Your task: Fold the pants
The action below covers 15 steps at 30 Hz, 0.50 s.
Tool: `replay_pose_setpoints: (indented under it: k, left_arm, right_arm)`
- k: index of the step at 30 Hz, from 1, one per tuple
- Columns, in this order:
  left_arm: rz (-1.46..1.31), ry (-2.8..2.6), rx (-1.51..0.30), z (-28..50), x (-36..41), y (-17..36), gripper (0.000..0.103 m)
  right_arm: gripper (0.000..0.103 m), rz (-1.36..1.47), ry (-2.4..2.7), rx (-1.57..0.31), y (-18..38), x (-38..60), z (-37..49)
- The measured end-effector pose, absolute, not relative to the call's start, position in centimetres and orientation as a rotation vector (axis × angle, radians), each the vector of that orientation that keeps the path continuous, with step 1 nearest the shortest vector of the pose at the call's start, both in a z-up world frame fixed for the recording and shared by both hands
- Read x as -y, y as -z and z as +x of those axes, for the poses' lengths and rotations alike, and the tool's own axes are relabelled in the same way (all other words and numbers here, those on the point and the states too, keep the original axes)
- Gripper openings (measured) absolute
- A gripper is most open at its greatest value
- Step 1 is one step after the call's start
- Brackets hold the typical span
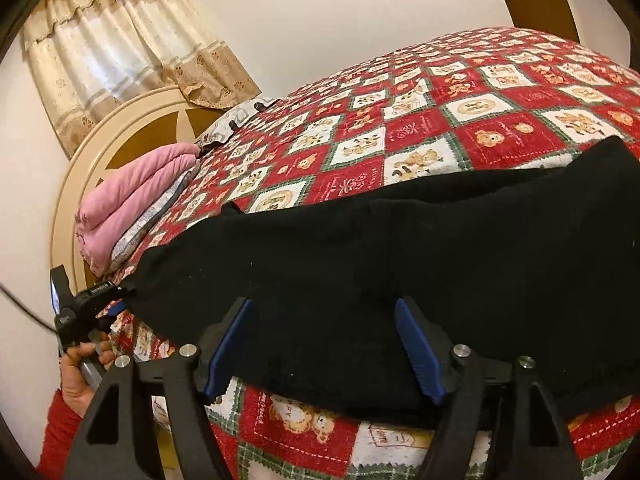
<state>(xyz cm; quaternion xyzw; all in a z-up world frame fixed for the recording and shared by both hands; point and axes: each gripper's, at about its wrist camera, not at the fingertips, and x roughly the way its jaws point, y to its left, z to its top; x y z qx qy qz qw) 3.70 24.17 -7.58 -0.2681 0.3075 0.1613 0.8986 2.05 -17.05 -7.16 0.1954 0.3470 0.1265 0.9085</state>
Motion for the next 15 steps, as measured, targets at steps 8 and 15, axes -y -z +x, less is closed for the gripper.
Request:
replay_pose_setpoints:
  k: [8,15]
  left_arm:
    - [-0.709,-0.297,-0.674,4.1,-25.3,8.7,0.057]
    - [-0.726,-0.219,-0.666,4.5,-25.0,8.9,0.02]
  right_arm:
    - [0.074,0.489,-0.285,-0.718,7.3,18.1,2.2]
    - [0.075,0.498,-0.287,-0.719,7.4,18.1,2.1]
